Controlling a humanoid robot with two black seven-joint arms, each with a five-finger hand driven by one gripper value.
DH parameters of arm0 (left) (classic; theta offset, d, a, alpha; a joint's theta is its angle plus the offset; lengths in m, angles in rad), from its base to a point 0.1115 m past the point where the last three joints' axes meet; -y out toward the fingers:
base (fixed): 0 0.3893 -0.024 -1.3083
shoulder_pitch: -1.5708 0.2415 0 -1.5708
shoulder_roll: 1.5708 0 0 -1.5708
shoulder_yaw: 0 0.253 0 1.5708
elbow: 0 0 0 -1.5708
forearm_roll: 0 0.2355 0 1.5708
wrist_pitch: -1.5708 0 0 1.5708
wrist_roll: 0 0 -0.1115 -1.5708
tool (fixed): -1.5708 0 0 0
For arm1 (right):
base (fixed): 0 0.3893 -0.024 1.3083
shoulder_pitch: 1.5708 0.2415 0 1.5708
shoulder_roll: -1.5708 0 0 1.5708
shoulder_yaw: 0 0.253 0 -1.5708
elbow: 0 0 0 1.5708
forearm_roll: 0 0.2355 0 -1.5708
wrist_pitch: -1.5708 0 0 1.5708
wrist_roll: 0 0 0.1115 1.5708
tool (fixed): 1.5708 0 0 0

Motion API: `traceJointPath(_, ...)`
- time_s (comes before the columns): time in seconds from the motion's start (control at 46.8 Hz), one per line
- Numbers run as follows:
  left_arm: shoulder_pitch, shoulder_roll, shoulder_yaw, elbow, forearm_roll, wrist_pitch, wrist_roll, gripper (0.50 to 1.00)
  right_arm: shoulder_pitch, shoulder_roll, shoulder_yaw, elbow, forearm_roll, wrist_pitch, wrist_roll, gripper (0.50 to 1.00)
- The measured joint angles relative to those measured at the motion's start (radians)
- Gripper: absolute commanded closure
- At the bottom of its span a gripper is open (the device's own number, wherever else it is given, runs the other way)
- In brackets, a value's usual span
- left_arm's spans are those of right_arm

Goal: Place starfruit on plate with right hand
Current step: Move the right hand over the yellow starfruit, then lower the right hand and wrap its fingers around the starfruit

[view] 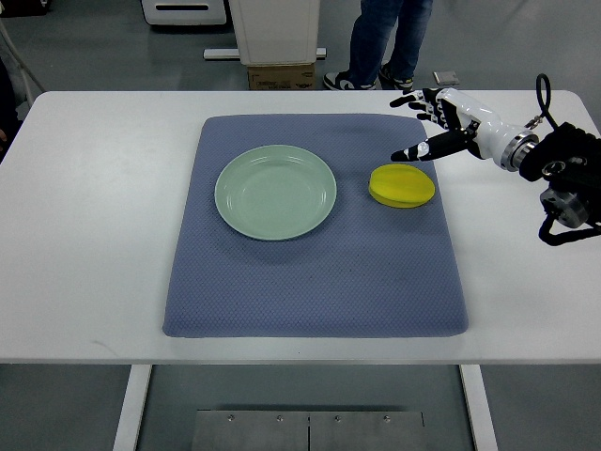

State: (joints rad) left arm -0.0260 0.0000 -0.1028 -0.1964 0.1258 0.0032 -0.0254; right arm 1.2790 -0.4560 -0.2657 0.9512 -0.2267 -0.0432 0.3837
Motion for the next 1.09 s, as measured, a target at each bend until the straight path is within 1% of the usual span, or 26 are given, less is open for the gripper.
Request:
traceJointPath(0.15, 0.0, 0.0, 0.0, 0.0, 0.0, 0.0, 0.0, 0.5, 0.03, 0.012, -0.062, 0.003, -0.063, -0.031, -0.008, 0.5)
traceJointPath(0.235, 0.0, 0.0, 0.0, 0.0, 0.0, 0.0, 0.0, 0.5, 0.058, 0.032, -0.122, 0.005, -0.066, -0.039, -0.011, 0.5)
traceJointPath(0.406, 0.0, 0.0, 0.0, 0.0, 0.0, 0.0, -0.001, 0.5, 0.102, 0.069, -0.263, 0.006, -0.066, -0.086, -0.009, 0.5)
traceJointPath(0.684, 0.0, 0.0, 0.0, 0.0, 0.0, 0.0, -0.001, 0.5, 0.117, 0.086, -0.308, 0.026, -0.066, -0.102, -0.011, 0.5)
traceJointPath(0.877, 0.0, 0.0, 0.0, 0.0, 0.0, 0.0, 0.0, 0.5, 0.135, 0.091, -0.34, 0.04, -0.053, -0.14, -0.019, 0.5)
traceJointPath(1.09, 0.0, 0.0, 0.0, 0.0, 0.0, 0.0, 0.0, 0.5, 0.135, 0.091, -0.35, 0.037, -0.053, -0.144, -0.025, 0.5)
